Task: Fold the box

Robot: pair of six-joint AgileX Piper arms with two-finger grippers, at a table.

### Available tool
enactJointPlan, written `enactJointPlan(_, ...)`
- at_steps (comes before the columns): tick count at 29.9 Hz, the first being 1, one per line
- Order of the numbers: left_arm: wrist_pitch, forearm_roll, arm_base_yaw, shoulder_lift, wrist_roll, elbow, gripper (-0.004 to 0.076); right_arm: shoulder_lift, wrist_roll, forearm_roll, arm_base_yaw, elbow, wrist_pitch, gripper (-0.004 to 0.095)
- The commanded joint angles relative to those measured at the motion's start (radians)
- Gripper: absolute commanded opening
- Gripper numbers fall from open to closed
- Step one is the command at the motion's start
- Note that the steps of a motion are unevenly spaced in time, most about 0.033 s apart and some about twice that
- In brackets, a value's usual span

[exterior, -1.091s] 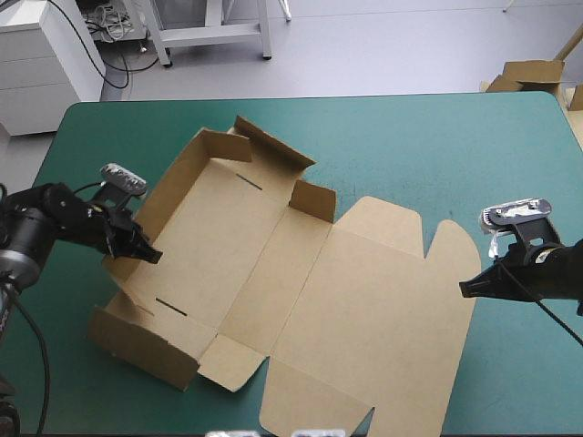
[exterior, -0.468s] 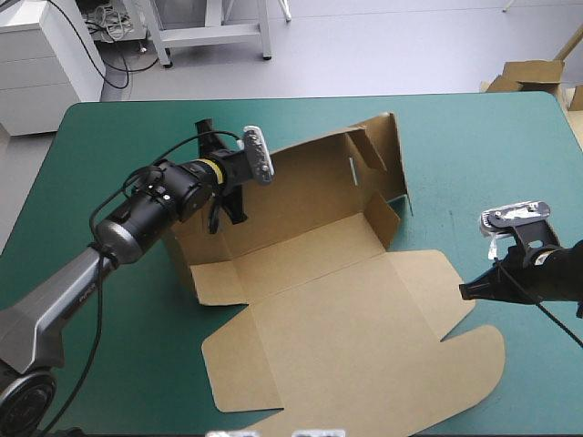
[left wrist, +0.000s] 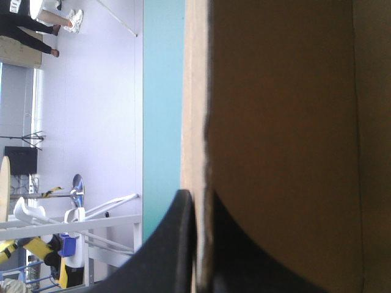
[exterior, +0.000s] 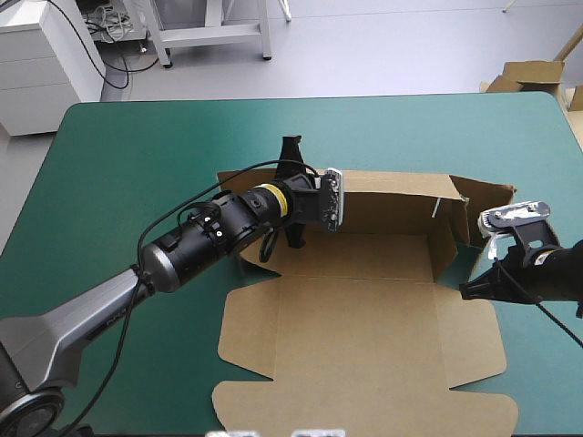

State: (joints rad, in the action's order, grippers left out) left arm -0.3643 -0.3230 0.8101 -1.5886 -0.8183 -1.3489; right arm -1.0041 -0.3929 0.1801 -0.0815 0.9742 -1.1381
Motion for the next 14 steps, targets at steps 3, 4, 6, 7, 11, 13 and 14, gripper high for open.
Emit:
enactJointPlan(3,0.029,-0.184,0.054,0.005,0.082,-0.036,-0.0008,0.011,-0.002,0.010,0.000,0.024,0.026,-0.0006)
enactJointPlan(4,0.021,-0.248,0.063,-0.002,0.141,-0.036,-0.0008,0.011,-0.002,0.010,0.000,0.024,0.026,-0.0006)
enactJointPlan(6,-0.014,-0.422,0.083,-0.020,0.297,-0.036,-0.0008,0.011,-0.002,0.010,0.000,0.024,0.026,-0.0006)
enactJointPlan(7,-0.038,-0.503,0.092,-0.031,0.383,-0.036,-0.0008,0.011,-0.002,0.010,0.000,0.024,0.026,-0.0006)
enactJointPlan(11,-0.111,-0.765,0.122,-0.057,0.612,-0.031,-0.0008,0.011,-0.002,0.010,0.000,0.024,0.022,-0.0006)
enactJointPlan(13,-0.111,-0.859,0.132,-0.057,0.663,-0.006,-0.0008,0.011,-0.002,0.010,0.000,0.024,0.018,-0.0006)
enactJointPlan(14,-0.104,-0.907,0.138,-0.057,0.688,0.013,-0.0008,0.011,0.000,0.010,0.000,0.024,0.016,-0.0006)
